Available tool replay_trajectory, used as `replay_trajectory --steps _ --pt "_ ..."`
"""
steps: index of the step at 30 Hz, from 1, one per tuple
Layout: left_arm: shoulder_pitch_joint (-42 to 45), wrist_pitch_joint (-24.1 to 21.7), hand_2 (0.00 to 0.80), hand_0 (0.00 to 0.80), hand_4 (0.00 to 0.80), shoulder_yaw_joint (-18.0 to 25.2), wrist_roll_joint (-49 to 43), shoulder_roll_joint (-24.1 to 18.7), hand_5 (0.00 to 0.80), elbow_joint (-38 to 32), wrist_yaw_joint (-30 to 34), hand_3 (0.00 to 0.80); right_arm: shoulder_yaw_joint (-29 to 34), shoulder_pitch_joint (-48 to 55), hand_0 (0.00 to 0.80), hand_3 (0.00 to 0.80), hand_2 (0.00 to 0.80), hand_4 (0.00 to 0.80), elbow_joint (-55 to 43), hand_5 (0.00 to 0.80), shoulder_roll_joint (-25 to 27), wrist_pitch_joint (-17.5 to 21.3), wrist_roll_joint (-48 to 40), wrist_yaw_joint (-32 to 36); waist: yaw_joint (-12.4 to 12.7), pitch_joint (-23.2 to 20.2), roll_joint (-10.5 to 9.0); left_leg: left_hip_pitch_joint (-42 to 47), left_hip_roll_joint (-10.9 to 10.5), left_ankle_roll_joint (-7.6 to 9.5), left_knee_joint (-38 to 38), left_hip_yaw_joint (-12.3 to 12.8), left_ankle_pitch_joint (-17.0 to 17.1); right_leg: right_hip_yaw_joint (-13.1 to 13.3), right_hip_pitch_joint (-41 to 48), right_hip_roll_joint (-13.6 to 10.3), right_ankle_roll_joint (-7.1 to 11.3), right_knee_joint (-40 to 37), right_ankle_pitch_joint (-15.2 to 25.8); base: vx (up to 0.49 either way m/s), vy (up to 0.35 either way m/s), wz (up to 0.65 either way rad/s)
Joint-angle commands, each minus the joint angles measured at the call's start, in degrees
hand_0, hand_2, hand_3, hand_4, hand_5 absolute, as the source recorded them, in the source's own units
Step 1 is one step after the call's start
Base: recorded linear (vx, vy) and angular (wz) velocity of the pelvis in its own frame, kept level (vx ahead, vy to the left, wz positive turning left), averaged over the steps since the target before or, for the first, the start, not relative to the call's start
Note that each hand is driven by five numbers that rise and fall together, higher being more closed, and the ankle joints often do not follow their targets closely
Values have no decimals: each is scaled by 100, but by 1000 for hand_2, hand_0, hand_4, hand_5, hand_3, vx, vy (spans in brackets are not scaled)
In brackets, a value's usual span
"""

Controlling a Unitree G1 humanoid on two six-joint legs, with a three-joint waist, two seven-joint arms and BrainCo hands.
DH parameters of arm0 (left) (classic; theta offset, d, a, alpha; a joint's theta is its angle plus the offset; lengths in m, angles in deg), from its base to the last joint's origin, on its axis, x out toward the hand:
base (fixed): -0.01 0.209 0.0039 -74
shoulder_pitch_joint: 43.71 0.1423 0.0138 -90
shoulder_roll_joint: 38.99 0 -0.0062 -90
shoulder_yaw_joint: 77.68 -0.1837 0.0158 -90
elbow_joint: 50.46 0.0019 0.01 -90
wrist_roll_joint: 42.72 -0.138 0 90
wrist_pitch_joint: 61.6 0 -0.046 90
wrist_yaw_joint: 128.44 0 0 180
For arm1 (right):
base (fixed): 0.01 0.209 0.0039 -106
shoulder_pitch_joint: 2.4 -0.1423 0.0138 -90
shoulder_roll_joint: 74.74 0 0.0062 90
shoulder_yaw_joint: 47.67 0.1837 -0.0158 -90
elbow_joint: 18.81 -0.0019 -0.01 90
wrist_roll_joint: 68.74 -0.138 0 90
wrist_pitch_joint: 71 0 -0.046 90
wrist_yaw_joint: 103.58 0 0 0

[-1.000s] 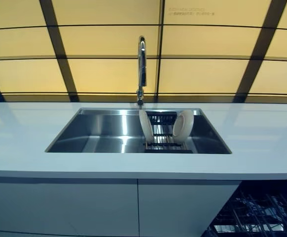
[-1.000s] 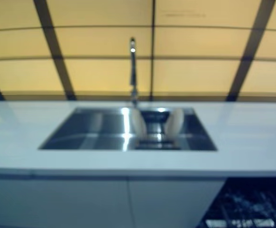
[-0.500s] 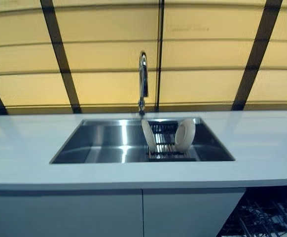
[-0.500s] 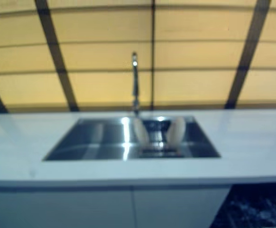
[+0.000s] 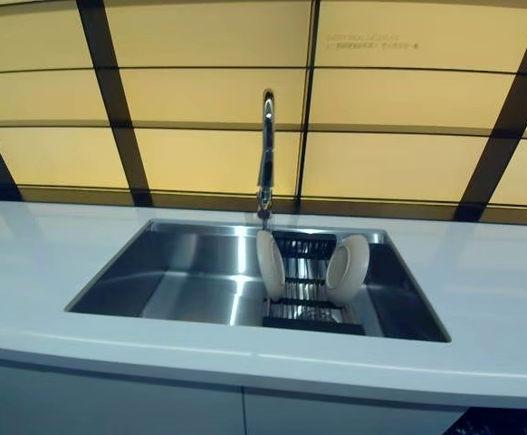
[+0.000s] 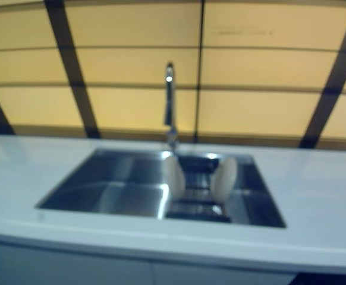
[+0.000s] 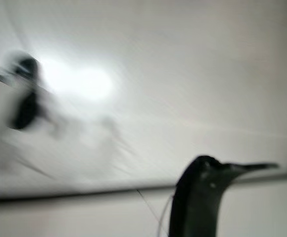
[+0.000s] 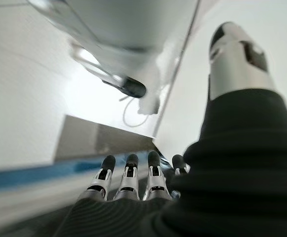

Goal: Take plates into dishwasher

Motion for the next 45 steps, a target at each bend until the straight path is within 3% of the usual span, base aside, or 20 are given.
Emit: replay_trajectory --steps 1,2,4,7,11,14,18,21,25,30,34,40,45 --pt "-297 125 0 0 0 23 -20 -17 0 60 4 0 -37 -202 0 0 0 0 9 0 117 -101 -24 222 56 213 52 208 -153 183 -558 3 286 -66 -57 -274 628 304 -160 55 90 -35" --pt "-292 97 0 0 0 19 31 -29 0 90 -41 0 -48 -219 0 0 0 0 39 0 119 -27 -109 344 49 175 101 384 -139 221 -875 7 328 -137 -91 -273 660 329 -162 87 89 -45" --pt "-243 150 0 0 0 57 84 -100 0 78 56 0 -128 -166 0 0 0 0 -22 0 91 311 606 777 33 94 145 702 -134 287 -1384 -15 382 -177 -115 -267 731 335 -159 118 49 -44" --pt "-211 188 0 0 0 93 29 -180 0 45 79 0 -330 -151 0 0 0 0 -141 0 57 522 726 1038 76 33 120 768 -139 296 -1601 -75 453 -184 -144 -248 765 328 -143 60 -30 -12" --pt "-251 177 0 0 0 -56 -312 -270 0 -1 263 0 -534 -268 0 0 0 0 -370 0 48 914 470 1752 145 -36 49 802 -104 313 -1684 -70 484 -216 -204 -243 785 374 -141 48 -61 16" --pt "-207 423 0 0 0 -67 -194 -406 0 -216 331 0 -733 -355 0 0 0 0 -955 0 163 1167 25 2654 203 -43 -24 771 -54 319 -1606 7 448 -223 -188 -254 797 368 -141 34 -65 17" --pt "-147 549 0 0 0 -73 -391 -563 0 -465 451 0 -891 -366 0 0 0 0 -1988 0 400 1144 -507 3522 217 -33 -101 779 -17 325 -1600 58 435 -235 -215 -246 836 373 -100 17 -61 0" --pt "-24 630 0 0 0 -7 -404 -692 0 -649 480 0 -855 -298 0 0 0 0 -3240 0 730 418 -1239 4639 183 -9 -160 798 5 334 -1587 115 410 -229 -252 -254 879 399 -74 14 -52 0" --pt "67 627 0 0 0 29 -503 -754 0 -734 535 0 -838 -219 0 0 0 0 -3954 0 875 -98 -1926 5395 169 -9 -184 824 18 336 -1592 158 397 -232 -250 -260 906 403 -69 12 -13 -1" --pt "214 439 0 0 0 17 -609 -760 0 -584 562 0 -1019 -109 0 0 0 0 -4923 0 812 -1194 -2914 6731 147 -75 -204 955 41 326 -1684 253 379 -234 -146 -242 932 346 -110 59 -8 0" --pt "234 364 0 0 0 -1 -663 -731 0 -491 554 0 -1115 -100 0 0 0 0 -5079 0 767 -1423 -3047 7025 146 -95 -213 997 46 321 -1726 264 378 -236 -116 -236 938 325 -126 31 1 0" --pt "282 224 0 0 0 -103 -579 -687 0 -316 504 0 -1435 -120 0 0 0 0 -5687 0 631 -2338 -3497 7951 140 -136 -203 1066 59 306 -1783 275 363 -224 -44 -229 936 261 -172 22 6 0" --pt "280 110 0 0 0 -161 -530 -618 0 -137 469 0 -1586 -150 0 0 0 0 -5966 0 506 -2957 -3486 8331 124 -183 -186 1089 67 292 -1812 289 357 -211 -2 -226 922 221 -212 7 8 0"
